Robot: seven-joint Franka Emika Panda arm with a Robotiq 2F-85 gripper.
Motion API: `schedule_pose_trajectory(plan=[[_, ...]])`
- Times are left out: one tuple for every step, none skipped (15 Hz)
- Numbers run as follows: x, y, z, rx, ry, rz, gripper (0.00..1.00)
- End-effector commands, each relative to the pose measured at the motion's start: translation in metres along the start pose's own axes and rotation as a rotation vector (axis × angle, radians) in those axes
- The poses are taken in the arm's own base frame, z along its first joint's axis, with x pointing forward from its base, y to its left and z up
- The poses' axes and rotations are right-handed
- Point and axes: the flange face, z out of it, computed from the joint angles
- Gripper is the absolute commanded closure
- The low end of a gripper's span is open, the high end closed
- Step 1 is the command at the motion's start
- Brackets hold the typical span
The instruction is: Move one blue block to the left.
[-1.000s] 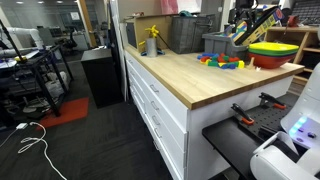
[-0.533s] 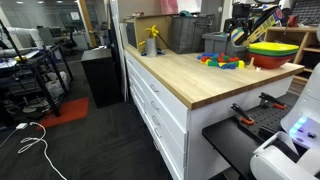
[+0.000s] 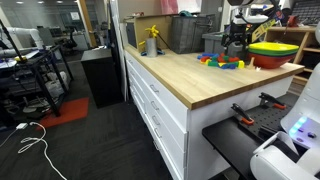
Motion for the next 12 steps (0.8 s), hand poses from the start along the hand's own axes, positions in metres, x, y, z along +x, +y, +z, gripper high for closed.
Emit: schedule_pose_trajectory(plan=[[0.012,0.006,0.021,-0.031,0.024,0.053,0.0],[0.016,0.007,0.025,-0.039,0.026,0.055,0.0],[0.02,0.009,0.031,-0.052,0.031,0.055,0.0],[0.023,0.01,0.035,-0.065,0.031,0.049,0.0],[0.028,0.013,0.039,-0.078,0.03,0.037,0.0],[0.031,0.016,0.042,-0.094,0.03,0.022,0.0],[0.033,0.02,0.046,-0.11,0.026,0.005,0.0],[0.035,0.023,0.049,-0.125,0.021,-0.005,0.0],[0.037,0.027,0.053,-0.137,0.012,-0.014,0.0],[0.039,0.029,0.057,-0.146,0.004,-0.02,0.0],[0.041,0.031,0.06,-0.154,-0.003,-0.028,0.0],[0.042,0.03,0.063,-0.158,-0.009,-0.033,0.0]])
